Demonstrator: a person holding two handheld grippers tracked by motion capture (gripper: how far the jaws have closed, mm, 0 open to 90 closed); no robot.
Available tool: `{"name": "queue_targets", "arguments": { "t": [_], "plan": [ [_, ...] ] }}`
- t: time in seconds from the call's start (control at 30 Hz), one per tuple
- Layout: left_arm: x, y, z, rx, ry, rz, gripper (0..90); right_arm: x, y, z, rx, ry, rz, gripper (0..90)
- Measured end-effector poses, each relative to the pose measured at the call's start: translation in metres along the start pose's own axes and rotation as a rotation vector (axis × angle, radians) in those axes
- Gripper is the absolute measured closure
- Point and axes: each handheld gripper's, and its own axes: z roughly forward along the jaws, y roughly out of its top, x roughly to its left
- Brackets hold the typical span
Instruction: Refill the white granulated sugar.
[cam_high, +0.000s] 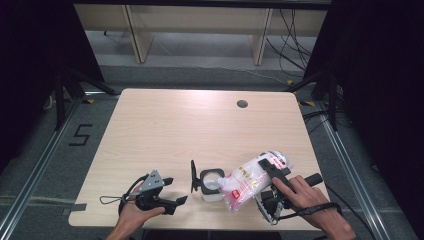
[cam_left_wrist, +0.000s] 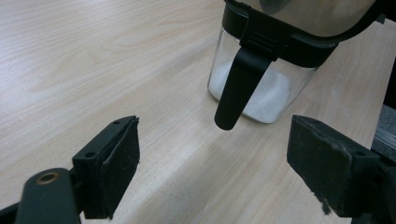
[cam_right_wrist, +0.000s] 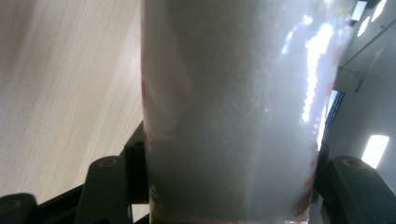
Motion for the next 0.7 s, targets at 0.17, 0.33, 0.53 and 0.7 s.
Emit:
{"name": "queue_targets", "arguments": {
  "t": [0.17, 0.33, 0.53, 0.7],
  "plan": [
    [0.0000, -0.0004, 0.0003, -0.002, 0.002, -0.001, 16.7, -0.0006, 0.0006, 0.0009, -0.016, -0.012, 0.008, 41.0],
    [-0.0001, -0.0002, 0.0004, -0.002, 0.001, -0.001, 16.7, 0.0035, -0.0010, 0.0010, -0.012, -0.011, 0.033, 41.0],
    [-0.0003, -0.0005, 0.0008, -0.005, 0.001, 0.000, 16.7, -0.0001, -0.0002, 0.0008, -0.013, -0.024, -0.015, 41.1],
    [0.0001, -0.0005, 0.0000, -0.004, 0.005, -0.007, 16.7, 0.0021, -0.0008, -0.0006, 0.011, -0.009, 0.023, 41.1]
  ]
}}
